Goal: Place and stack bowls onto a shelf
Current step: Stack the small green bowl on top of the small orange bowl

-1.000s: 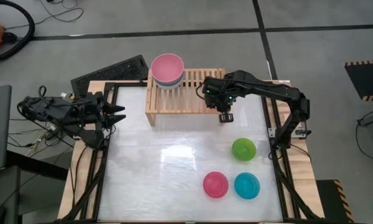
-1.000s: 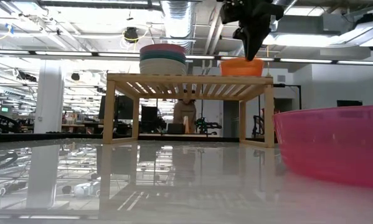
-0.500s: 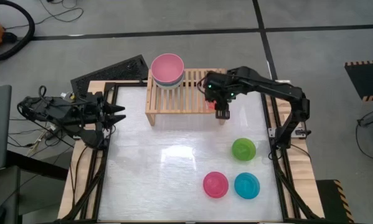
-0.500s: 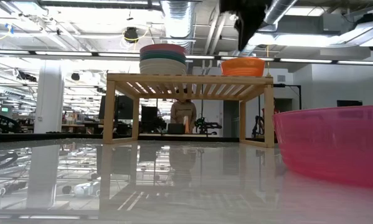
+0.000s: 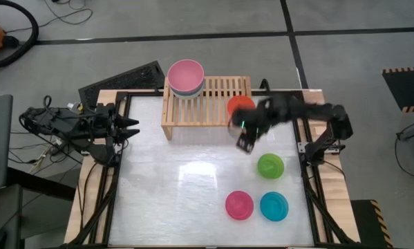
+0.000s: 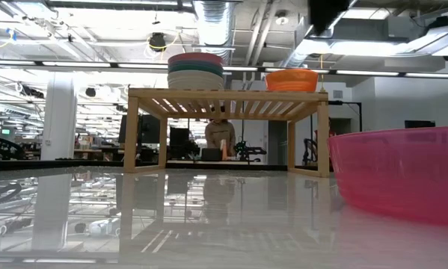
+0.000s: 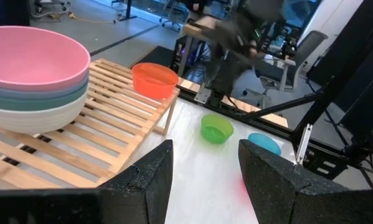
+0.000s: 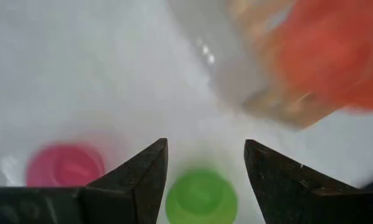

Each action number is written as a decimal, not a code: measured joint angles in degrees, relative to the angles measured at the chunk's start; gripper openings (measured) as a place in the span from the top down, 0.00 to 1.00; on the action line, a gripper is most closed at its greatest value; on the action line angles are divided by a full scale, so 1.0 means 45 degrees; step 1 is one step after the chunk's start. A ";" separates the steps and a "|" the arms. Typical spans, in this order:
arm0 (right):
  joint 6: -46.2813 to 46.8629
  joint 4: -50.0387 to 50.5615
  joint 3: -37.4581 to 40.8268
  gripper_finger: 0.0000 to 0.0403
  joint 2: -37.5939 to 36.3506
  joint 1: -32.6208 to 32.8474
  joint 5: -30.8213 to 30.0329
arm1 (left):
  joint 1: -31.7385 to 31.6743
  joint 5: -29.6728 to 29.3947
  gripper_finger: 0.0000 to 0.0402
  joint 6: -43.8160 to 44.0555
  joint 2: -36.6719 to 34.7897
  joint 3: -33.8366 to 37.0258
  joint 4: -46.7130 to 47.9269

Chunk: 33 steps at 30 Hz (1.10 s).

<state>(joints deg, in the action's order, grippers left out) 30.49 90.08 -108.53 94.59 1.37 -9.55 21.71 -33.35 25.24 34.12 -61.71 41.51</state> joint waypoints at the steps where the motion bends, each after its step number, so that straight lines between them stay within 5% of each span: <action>1: 0.0291 -0.0015 0.0520 0.41 0.0014 0.0396 -0.0084 | 0.0000 0.0002 0.58 0.0008 0.0000 0.0000 0.0043; 7: 0.2121 -0.0399 0.3677 0.40 0.0006 0.1657 0.0843 | 0.0001 0.0002 0.58 0.0017 -0.0001 0.0000 0.0061; 20: 0.4880 -0.5089 0.9802 0.38 -0.2172 0.2290 0.2569 | 0.0000 0.0002 0.58 0.0168 0.0001 0.0000 0.0055; 27: 0.5988 -0.8199 1.1991 0.38 -0.2714 0.2959 0.2926 | 0.0000 -0.0002 0.58 0.0344 -0.0002 0.0000 0.0050; 33: 0.6156 -0.8579 1.3196 0.38 -0.2399 0.3088 0.2873 | 0.0000 -0.0090 0.58 0.0348 0.0000 0.0000 0.0043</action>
<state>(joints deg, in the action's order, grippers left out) 58.19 51.47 -49.15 83.79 15.27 3.38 21.71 -33.76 26.81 34.12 -61.71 41.70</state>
